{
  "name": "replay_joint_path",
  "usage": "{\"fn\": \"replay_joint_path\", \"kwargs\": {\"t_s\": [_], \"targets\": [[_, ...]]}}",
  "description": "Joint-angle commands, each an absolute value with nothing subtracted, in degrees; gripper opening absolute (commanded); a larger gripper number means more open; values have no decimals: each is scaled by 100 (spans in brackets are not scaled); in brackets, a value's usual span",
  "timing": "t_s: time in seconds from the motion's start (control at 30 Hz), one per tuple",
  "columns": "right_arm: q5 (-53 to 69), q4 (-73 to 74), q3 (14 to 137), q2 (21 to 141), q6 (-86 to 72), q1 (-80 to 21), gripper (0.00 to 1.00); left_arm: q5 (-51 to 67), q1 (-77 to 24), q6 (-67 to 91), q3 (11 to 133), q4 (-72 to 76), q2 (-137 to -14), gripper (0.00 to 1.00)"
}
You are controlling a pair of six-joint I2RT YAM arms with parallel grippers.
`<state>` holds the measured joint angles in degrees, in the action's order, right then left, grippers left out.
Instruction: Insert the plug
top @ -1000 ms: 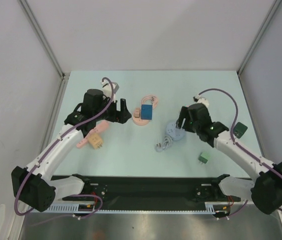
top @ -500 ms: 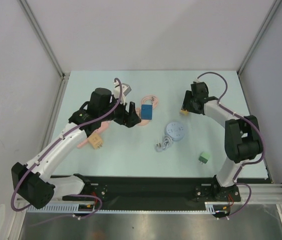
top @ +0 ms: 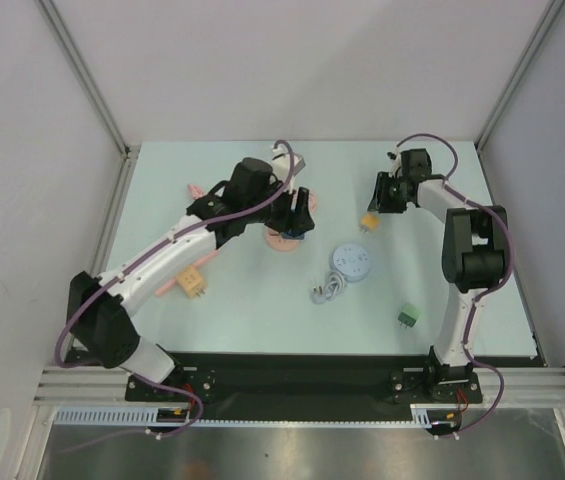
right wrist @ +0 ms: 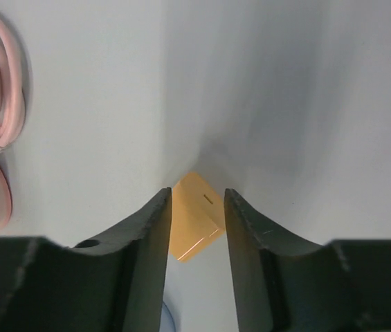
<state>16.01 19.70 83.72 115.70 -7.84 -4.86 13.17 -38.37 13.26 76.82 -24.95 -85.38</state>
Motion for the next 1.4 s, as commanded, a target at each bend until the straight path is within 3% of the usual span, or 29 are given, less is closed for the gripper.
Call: {"fn": "replay_joint_path", "kwargs": {"t_s": [0.0, 0.13, 0.3, 0.4, 0.5, 0.53, 0.67, 1.07, 1.37], "targets": [[2021, 2241, 8587, 11637, -878, -457, 39, 942, -4043, 1169, 8347, -2188, -8972, 67], [2347, 2101, 8245, 11391, -1177, -545, 26, 826, -4183, 827, 8850, -2171, -9832, 63], [2355, 2004, 7744, 10716, -1450, -414, 24, 1098, -4271, 344, 9631, -2136, -10607, 63], [2434, 1978, 7498, 10407, -1748, -238, 26, 1274, -4342, 18, 10192, -2206, -11204, 64], [2111, 1951, 7139, 10012, -2221, -44, 45, 985, -4491, -281, 10712, -2539, -11810, 65], [2014, 1916, 7032, 9776, -2302, 191, 46, 941, -4570, -386, 10914, -2601, -11917, 65], [1994, 1329, 6347, 9222, -2768, 718, 45, 800, -4780, -834, 11109, -2628, -12339, 72], [2100, 388, 5450, 7955, -3392, 1248, 45, 9, -4983, -853, 12567, -2979, -13823, 68], [2338, 299, 5397, 7612, -3454, 1283, 47, -211, -4975, -818, 13122, -3023, -14458, 77]]}}
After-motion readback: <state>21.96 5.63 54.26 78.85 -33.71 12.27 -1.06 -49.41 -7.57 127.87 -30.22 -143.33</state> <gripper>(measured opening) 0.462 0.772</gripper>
